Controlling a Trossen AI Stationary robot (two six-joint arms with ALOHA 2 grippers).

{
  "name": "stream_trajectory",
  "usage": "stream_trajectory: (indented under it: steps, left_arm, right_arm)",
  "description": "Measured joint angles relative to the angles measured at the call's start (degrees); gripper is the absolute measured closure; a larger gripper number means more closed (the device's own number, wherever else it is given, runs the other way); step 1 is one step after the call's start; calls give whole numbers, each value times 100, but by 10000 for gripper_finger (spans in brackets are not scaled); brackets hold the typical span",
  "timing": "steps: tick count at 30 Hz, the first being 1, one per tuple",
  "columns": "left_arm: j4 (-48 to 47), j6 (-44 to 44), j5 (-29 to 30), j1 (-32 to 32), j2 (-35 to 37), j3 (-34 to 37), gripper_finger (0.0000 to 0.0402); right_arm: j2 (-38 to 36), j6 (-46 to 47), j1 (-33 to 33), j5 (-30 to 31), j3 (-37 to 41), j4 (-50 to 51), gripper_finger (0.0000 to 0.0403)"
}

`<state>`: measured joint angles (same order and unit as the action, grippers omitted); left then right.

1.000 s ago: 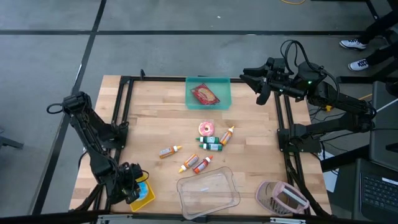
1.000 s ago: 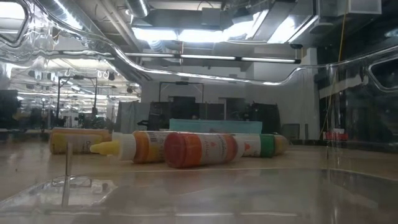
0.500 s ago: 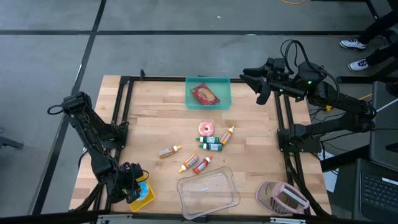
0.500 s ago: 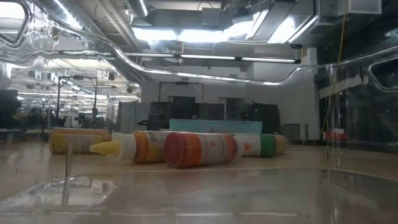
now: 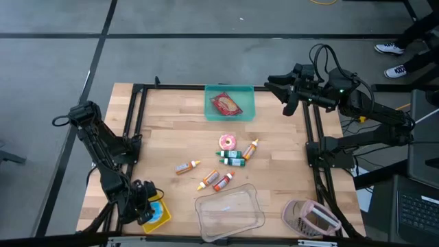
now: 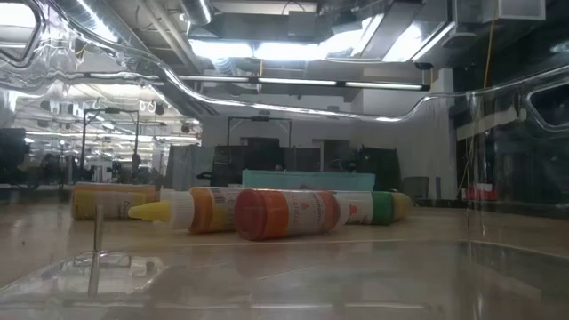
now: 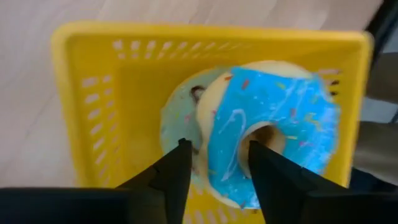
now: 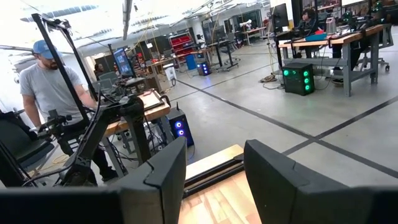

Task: Pick & Place Food Item
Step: Put the blue donut into the yellow bin, then put the pink donut into the yellow bin

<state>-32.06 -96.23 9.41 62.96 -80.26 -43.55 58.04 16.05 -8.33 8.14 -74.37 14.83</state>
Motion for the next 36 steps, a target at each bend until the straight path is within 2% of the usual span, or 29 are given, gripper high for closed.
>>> stream_trajectory:
  steps: [4,12,14,19,21,23,26,29,32,36]
  left_arm:
    - [-160,-130,-83,0,207,0,227]
    - [-1114,-330,537,-7,1013,-297,219]
    - [-1147,-332,922,-12,1269,-365,219]
    - [-1165,-33,2331,-345,2037,-413,219]
    - [-1168,410,2631,-701,2364,-413,219]
    - [-1176,985,2682,-1245,2602,-413,219]
    - [-986,2048,2309,-2366,2816,-413,219]
    - [-528,3191,1450,-3663,2758,-413,219]
    - [173,4185,662,-4897,2446,-413,219]
    - [814,5193,-12,-6077,1741,-567,219]
  right_arm:
    - [0,-2,-1,0,0,0,243]
    - [0,-27,-1,0,0,-2,243]
    - [0,-50,-1,1,0,-2,243]
    - [0,-61,1,2,0,-2,243]
    - [0,-61,-1,2,0,-2,243]
    - [2,-61,1,2,0,-3,243]
    - [2,-59,-1,2,0,-2,243]
    - [2,-19,1,1,0,-2,243]
    - [2,-17,0,0,0,-2,243]
    - [2,-22,1,2,0,-4,243]
